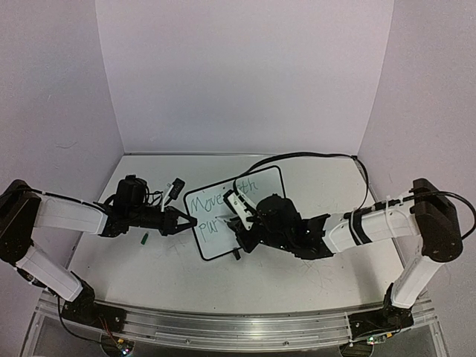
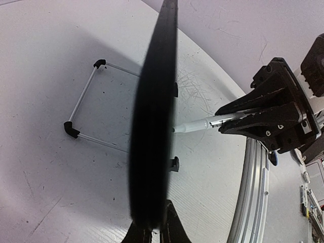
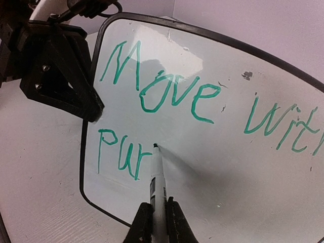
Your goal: Write a sentence on the whiteboard
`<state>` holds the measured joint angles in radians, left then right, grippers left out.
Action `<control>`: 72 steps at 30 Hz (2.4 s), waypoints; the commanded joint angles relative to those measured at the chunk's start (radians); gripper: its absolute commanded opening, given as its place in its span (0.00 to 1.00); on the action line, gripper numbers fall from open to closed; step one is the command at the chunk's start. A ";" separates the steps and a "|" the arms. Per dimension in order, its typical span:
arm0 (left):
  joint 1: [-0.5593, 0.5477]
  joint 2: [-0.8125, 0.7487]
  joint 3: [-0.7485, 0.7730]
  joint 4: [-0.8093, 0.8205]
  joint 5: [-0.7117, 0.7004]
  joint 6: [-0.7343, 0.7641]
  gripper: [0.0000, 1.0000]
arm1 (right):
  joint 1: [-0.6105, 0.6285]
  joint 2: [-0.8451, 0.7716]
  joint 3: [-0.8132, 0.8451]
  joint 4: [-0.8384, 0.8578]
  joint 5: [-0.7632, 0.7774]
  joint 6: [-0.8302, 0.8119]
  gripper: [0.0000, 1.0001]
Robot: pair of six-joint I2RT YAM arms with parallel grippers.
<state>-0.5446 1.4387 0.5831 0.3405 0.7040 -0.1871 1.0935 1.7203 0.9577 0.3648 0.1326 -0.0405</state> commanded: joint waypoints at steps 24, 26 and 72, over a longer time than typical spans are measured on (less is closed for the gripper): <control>0.000 -0.012 0.022 -0.029 -0.052 0.049 0.00 | 0.047 -0.025 -0.049 -0.021 0.008 0.096 0.00; 0.000 -0.012 0.023 -0.029 -0.051 0.049 0.00 | 0.046 -0.044 -0.036 -0.008 0.010 0.091 0.00; 0.000 -0.021 0.020 -0.032 -0.049 0.051 0.00 | 0.006 -0.022 -0.015 -0.024 0.140 0.115 0.00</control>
<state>-0.5446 1.4353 0.5831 0.3386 0.7021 -0.1894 1.1114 1.7206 0.9592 0.3435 0.2054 0.0515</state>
